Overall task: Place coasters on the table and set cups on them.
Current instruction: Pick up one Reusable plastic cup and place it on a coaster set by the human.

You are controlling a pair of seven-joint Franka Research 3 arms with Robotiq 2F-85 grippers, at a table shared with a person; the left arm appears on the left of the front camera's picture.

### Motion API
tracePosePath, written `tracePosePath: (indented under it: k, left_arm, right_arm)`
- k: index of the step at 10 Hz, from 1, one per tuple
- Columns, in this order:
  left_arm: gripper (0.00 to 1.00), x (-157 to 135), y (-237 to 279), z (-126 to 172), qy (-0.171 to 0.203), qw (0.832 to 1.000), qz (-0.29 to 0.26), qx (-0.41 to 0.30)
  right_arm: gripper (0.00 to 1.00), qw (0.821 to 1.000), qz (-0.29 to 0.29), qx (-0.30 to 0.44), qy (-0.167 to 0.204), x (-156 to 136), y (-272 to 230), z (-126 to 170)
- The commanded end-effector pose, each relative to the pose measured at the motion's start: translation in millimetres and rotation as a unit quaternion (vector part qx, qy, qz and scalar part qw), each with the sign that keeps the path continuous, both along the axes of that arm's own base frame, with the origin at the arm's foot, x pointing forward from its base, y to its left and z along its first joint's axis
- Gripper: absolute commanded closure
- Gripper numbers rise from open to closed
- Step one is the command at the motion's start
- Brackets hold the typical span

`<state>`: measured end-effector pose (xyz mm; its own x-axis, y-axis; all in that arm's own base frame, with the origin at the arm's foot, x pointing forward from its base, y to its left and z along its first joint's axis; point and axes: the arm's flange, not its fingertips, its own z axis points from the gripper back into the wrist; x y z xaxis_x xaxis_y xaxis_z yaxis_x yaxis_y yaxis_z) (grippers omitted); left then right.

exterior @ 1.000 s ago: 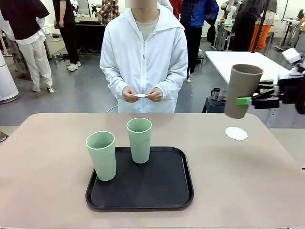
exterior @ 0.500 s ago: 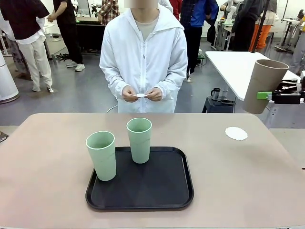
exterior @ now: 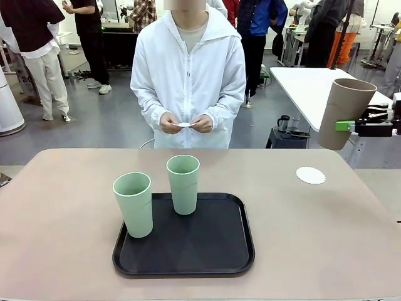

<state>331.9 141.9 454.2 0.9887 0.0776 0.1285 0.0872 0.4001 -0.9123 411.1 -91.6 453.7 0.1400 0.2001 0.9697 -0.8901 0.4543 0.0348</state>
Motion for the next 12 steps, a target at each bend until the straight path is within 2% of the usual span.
tracePosePath:
  k: [1,2,3,6,9,12]
  left_arm:
    - [0.00,0.0,-0.7,1.1,-0.004,1.000,0.001,-0.006]
    - [0.00,0.0,-0.7,1.1,-0.004,1.000,0.001,-0.006]
    - [0.00,0.0,-0.7,1.1,-0.004,1.000,0.001,-0.006]
    - [0.00,0.0,-0.7,1.1,-0.004,1.000,0.001,-0.006]
    - [0.00,0.0,-0.7,1.1,-0.004,1.000,0.001,-0.006]
    - [0.00,0.0,-0.7,1.1,-0.004,1.000,0.001,-0.006]
  right_arm:
    - [0.17,1.000,0.000,0.000,0.000,0.0,0.0,0.0]
    - [0.17,1.000,-0.009,0.000,0.019,40.5,-10.6,-11.3]
    - [0.17,1.000,-0.017,0.005,0.014,66.7,-21.5,-18.7]
    - [0.17,1.000,-0.024,0.005,0.005,118.8,-40.0,-59.7]
    - [0.17,1.000,-0.009,-0.020,0.002,137.0,-43.3,-105.8]
    - [0.17,1.000,0.002,-0.020,0.008,141.6,-54.8,-133.6]
